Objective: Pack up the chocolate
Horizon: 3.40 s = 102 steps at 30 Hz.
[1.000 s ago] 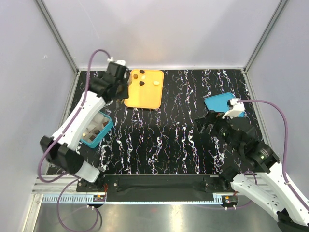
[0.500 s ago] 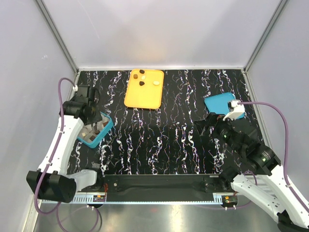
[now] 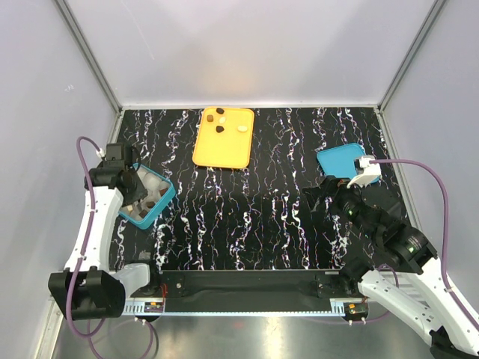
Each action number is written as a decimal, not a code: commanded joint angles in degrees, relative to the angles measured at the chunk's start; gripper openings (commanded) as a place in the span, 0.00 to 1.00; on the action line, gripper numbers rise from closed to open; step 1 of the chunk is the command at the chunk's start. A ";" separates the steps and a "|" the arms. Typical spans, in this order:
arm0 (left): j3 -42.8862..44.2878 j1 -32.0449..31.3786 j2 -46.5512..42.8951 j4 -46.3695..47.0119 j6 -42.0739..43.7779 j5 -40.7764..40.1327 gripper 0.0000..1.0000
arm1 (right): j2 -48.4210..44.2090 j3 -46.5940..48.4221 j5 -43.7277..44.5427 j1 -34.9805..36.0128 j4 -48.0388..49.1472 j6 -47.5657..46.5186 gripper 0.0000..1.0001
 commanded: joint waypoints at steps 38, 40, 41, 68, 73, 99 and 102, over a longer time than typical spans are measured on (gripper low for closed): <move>-3.82 0.69 -5.26 -0.75 -0.82 2.05 0.42 | -0.88 -0.25 1.38 0.43 0.28 -1.35 1.00; -3.47 0.69 -5.25 -1.27 -0.73 2.05 0.43 | -0.96 -0.42 1.29 0.34 0.28 -1.17 1.00; -3.20 0.60 -5.25 -1.45 -0.73 2.05 0.44 | -0.88 -0.51 1.20 0.34 0.19 -1.17 1.00; 35.46 -23.12 24.69 9.70 6.99 2.23 0.48 | 4.22 0.63 1.81 0.34 1.24 -0.20 1.00; 39.42 -25.68 34.19 15.24 9.90 2.75 0.50 | 5.19 0.37 2.52 0.34 1.69 0.41 1.00; 50.15 -26.38 60.04 19.91 13.59 0.12 0.44 | 9.50 2.04 5.86 0.43 1.86 -2.05 1.00; 49.18 -26.29 59.87 19.99 13.42 0.03 0.43 | 9.41 1.86 5.86 0.34 1.86 -1.96 1.00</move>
